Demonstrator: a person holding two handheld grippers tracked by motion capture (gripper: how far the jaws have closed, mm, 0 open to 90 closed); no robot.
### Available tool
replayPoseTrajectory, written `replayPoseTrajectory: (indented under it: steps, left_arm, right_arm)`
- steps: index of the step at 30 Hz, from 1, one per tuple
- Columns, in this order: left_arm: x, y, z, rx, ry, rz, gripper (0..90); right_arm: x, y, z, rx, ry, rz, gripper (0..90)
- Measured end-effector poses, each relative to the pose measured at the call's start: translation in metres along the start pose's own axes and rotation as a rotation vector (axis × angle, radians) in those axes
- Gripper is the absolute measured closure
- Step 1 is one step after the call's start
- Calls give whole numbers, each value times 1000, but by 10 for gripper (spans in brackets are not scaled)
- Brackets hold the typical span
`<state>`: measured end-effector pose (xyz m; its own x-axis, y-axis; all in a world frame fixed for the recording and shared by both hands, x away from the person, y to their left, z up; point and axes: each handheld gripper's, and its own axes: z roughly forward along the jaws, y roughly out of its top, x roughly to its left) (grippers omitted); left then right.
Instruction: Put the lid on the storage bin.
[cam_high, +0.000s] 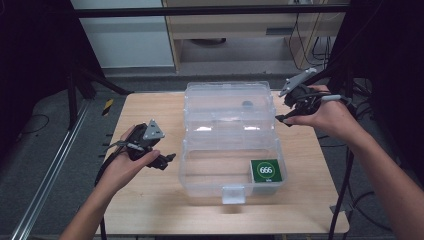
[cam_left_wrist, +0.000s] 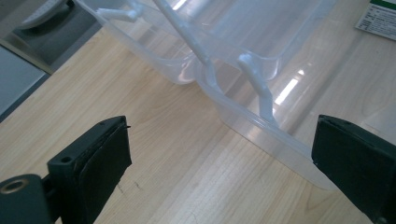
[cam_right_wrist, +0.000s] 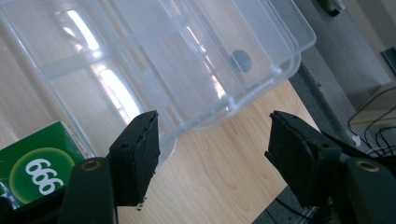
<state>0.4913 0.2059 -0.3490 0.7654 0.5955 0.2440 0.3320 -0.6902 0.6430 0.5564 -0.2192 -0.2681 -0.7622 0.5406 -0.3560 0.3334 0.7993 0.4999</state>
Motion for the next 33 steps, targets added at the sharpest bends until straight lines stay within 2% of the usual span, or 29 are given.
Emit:
replayPoseTrajectory:
  steps: [4, 6, 11, 13, 22, 26, 29, 33]
  left_arm:
    - [-3, 2, 0, 25, -19, 31, 38]
    - [-6, 5, -1, 25, -24, 46, 38]
    - [-19, 15, -3, 7, -70, 111, 42]
    - [-25, 19, -1, 4, -81, 128, 43]
    - [-38, 26, 8, 37, -105, 165, 44]
    - [-42, 27, 7, 28, -138, 172, 50]
    - [-46, 28, 8, 25, -157, 184, 49]
    - [-53, 28, 10, 42, -190, 204, 53]
  right_arm:
    - [1, 14, 3, 13, 17, -41, 352]
    - [3, 21, 5, 15, 22, -56, 372]
    - [8, 32, 11, 34, 38, -102, 452]
    - [11, 35, 14, 49, 35, -136, 474]
    - [11, 44, 20, 60, 56, -187, 472]
    - [13, 47, 20, 62, 62, -209, 472]
    - [16, 49, 22, 68, 65, -249, 480]
    - [21, 53, 27, 77, 82, -279, 504]
